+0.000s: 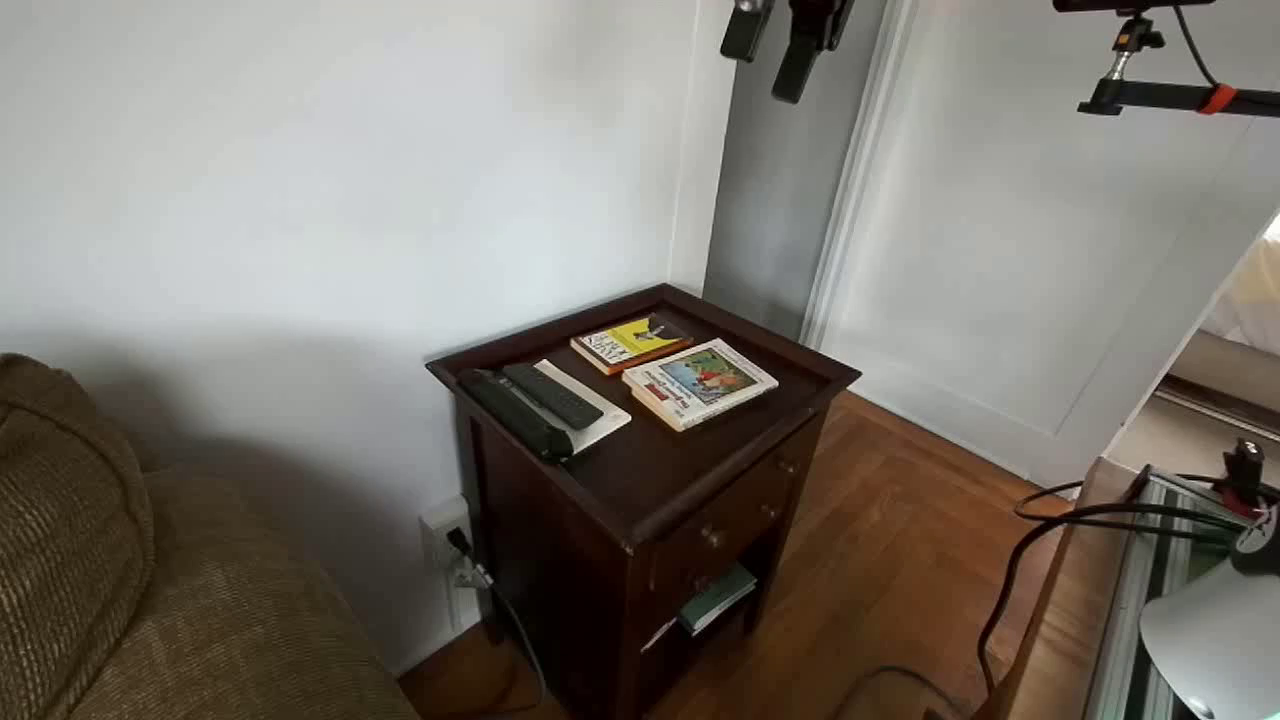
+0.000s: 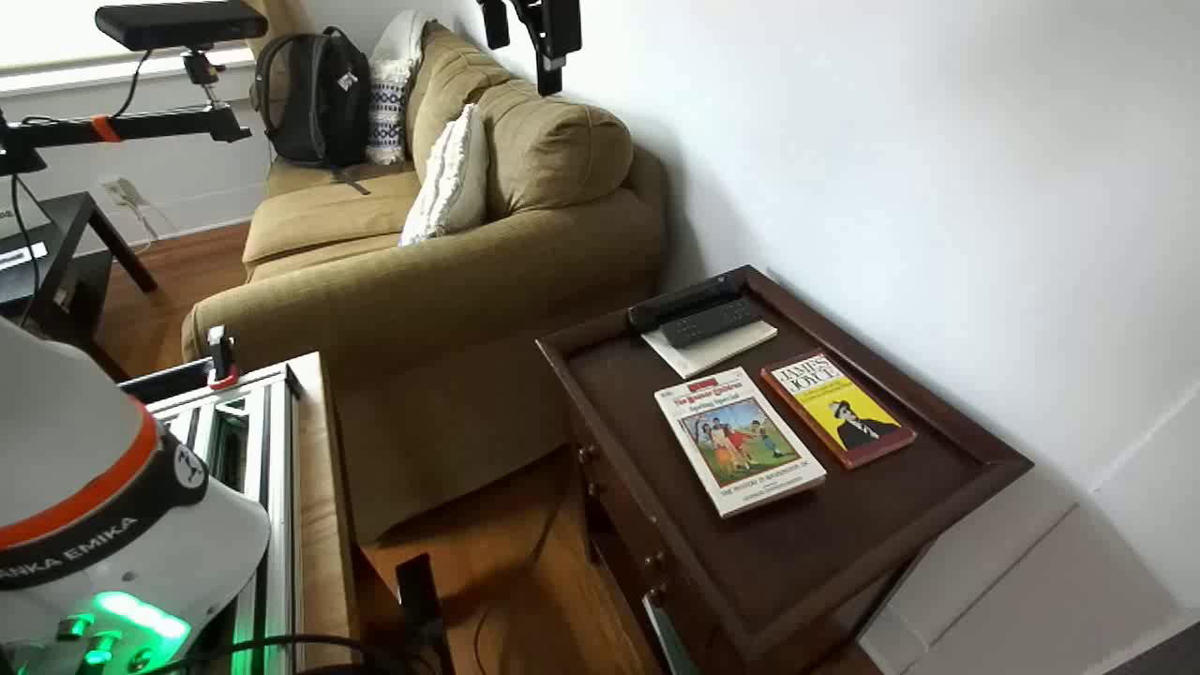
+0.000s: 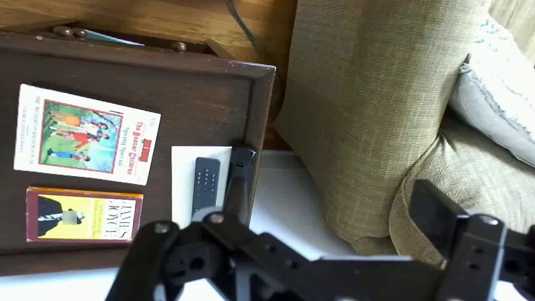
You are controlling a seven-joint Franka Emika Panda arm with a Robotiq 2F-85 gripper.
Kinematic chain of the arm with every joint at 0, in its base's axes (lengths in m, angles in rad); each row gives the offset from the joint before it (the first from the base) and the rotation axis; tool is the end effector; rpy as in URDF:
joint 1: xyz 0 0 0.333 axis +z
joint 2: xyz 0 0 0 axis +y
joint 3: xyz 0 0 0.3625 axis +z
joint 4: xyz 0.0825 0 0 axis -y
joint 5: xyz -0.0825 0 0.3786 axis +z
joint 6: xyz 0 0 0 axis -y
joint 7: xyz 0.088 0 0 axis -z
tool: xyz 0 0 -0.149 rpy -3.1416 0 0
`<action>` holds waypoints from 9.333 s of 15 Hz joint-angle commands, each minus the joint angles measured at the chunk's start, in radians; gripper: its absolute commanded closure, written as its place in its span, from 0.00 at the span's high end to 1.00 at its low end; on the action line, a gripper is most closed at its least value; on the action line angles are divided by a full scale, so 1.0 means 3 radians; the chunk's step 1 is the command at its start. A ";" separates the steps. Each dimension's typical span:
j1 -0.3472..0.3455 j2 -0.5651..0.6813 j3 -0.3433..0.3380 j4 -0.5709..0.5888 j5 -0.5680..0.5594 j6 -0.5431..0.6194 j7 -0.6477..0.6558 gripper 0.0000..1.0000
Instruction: Pick up the white book and put it on the brown book, pick up the brown and white book and put it on the stacked white book
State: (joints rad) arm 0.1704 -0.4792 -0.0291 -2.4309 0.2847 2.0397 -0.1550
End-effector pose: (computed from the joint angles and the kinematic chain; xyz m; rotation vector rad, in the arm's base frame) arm 0.3828 0.0800 0.4916 -2.8550 -0.2587 -0.1268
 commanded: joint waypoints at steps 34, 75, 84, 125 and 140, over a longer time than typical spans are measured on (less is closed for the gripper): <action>-0.0164 0.1871 0.0411 -0.0251 -0.2638 0.1721 0.2536 1.00; 0.0413 0.4043 -0.0268 0.1342 -0.3628 0.1323 0.3312 0.70; 0.0428 0.4107 -0.0285 0.1436 -0.3622 0.1306 0.3291 0.19; 0.0402 0.4085 0.0003 0.1725 -0.5101 0.0138 0.3450 0.04; 0.0382 0.4291 0.0154 0.1915 -0.5780 -0.0262 0.3459 0.04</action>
State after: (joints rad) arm 0.3031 0.7797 -0.0103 -1.8819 -1.3903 1.9976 0.8738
